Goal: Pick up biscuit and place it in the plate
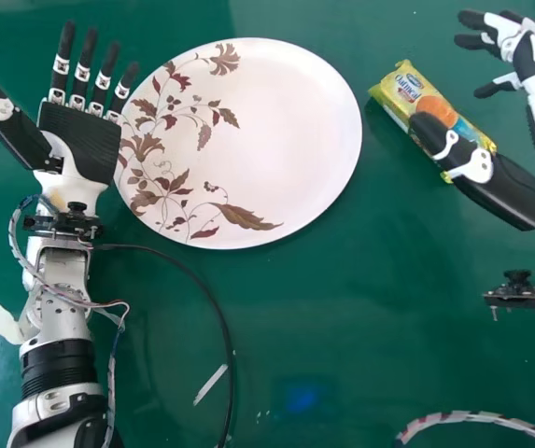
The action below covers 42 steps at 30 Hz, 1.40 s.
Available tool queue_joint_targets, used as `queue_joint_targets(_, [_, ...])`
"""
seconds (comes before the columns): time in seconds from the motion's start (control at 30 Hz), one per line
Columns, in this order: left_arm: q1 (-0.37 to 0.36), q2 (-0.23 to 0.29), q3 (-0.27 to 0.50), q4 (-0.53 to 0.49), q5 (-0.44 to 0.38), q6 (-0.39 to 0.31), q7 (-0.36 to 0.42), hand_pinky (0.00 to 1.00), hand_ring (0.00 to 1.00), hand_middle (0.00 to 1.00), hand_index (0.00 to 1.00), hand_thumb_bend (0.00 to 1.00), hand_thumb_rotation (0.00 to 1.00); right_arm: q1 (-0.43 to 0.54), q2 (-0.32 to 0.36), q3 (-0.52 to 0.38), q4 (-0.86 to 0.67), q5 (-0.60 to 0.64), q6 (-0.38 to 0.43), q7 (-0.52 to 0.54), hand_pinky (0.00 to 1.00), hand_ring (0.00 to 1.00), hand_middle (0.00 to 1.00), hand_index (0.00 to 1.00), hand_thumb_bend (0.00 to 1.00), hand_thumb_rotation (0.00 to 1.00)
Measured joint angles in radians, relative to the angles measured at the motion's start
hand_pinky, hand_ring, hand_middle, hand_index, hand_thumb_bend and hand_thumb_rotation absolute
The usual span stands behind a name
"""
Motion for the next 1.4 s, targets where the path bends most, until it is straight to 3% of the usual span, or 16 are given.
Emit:
queue_joint_targets(0.1, [0.000, 0.000, 0.000, 0.000, 0.000, -0.001, 0.000, 0.80, 0.89, 0.93, 0.97, 1.00, 0.81, -0.001, -0.005, 0.000, -0.004, -0.051, 0.007, 0.000, 0.62, 0.89, 0.86, 0.95, 0.97, 0.96])
queue_joint_targets(0.23, [0.000, 0.000, -0.001, 0.000, 0.000, -0.004, 0.001, 0.95, 0.91, 0.93, 0.98, 1.00, 0.83, -0.001, -0.018, -0.001, -0.023, -0.104, 0.025, 0.004, 0.61, 0.89, 0.85, 0.95, 0.97, 0.96])
queue_joint_targets(0.37, [0.001, 0.000, -0.001, -0.001, 0.000, -0.004, 0.002, 0.96, 0.91, 0.93, 0.97, 1.00, 0.85, -0.001, -0.022, -0.001, -0.034, -0.125, 0.047, 0.022, 0.65, 0.92, 0.88, 0.96, 0.97, 0.96])
queue_joint_targets(0.5, [0.003, 0.000, -0.004, 0.000, 0.002, -0.022, -0.020, 0.94, 0.90, 0.92, 0.96, 1.00, 0.85, -0.002, -0.027, -0.001, -0.039, -0.139, 0.055, 0.032, 0.93, 1.00, 0.99, 1.00, 1.00, 0.98])
queue_joint_targets(0.57, [0.005, -0.001, -0.009, 0.002, 0.015, -0.048, -0.031, 0.93, 0.90, 0.92, 0.96, 1.00, 0.85, -0.003, -0.027, -0.001, -0.039, -0.142, 0.055, 0.032, 0.98, 1.00, 1.00, 1.00, 1.00, 1.00])
queue_joint_targets(1.0, [0.009, 0.000, -0.032, 0.010, 0.080, -0.090, -0.014, 0.99, 0.92, 0.94, 0.96, 1.00, 0.78, -0.006, -0.047, -0.003, -0.088, -0.180, 0.111, 0.103, 1.00, 1.00, 1.00, 1.00, 1.00, 1.00])
queue_joint_targets(1.4, [0.009, 0.000, -0.035, 0.011, 0.087, -0.099, -0.003, 0.90, 0.87, 0.92, 0.94, 1.00, 0.78, -0.037, -0.127, -0.008, -0.154, -0.287, 0.225, 0.283, 1.00, 1.00, 1.00, 1.00, 1.00, 1.00])
